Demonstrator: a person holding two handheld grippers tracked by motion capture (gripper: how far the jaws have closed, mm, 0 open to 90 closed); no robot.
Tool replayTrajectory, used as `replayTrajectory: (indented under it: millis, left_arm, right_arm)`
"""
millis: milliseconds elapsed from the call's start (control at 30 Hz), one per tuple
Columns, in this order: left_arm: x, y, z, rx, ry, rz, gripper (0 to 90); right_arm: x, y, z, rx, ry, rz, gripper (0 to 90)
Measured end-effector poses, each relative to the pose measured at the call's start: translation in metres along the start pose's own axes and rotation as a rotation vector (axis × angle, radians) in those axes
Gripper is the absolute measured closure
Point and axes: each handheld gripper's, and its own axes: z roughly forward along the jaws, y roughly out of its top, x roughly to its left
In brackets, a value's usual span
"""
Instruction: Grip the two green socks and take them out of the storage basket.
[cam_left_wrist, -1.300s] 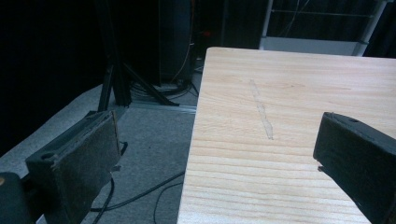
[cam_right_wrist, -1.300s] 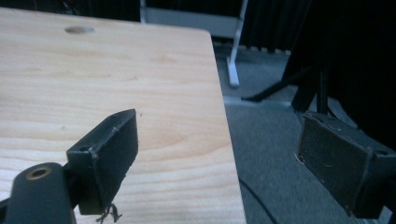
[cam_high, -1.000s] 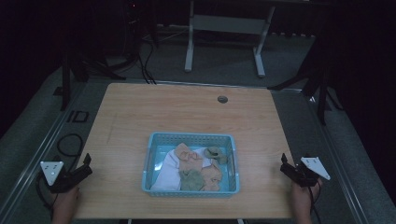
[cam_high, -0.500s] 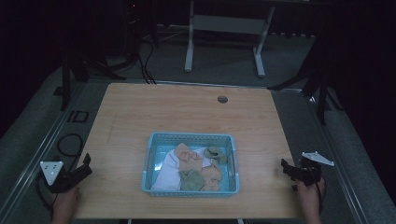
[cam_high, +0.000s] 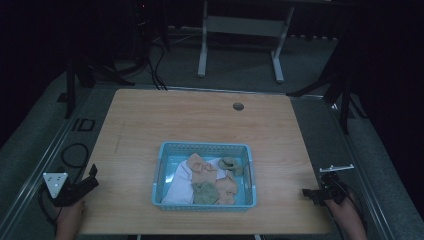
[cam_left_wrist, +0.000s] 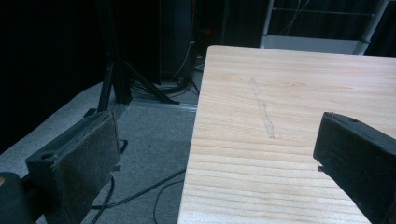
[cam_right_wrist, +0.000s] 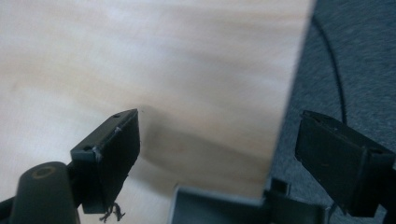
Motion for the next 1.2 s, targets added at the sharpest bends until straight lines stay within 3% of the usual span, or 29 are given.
replayTrajectory:
  millis: [100,267,533,667,933,1200]
  left_arm:
    - [0.0,0.0,0.0,0.0,-0.001,0.0,0.7]
    - [0.0,0.0,0.0,0.001,-0.001,-0.001,0.7]
    - [0.0,0.0,0.0,0.003,-0.001,0.001,0.7]
    - [0.0,0.0,0.0,0.004,-0.002,0.003,0.7]
    - [0.0,0.0,0.0,0.005,-0.004,0.001,0.7]
    - [-0.001,0.0,0.001,0.007,-0.004,0.003,0.7]
  right_arm:
    - [0.005,0.002,0.0,0.073,0.021,-0.069,13.9]
    - [0.01,0.01,-0.006,0.148,0.043,-0.154,14.4]
    - [0.022,0.019,-0.012,0.301,0.06,-0.334,14.5]
    - [0.028,0.025,-0.013,0.359,0.091,-0.392,14.4]
    - [0.036,0.03,-0.012,0.469,0.123,-0.46,15.1]
    - [0.048,0.039,-0.013,0.499,0.154,-0.512,16.7]
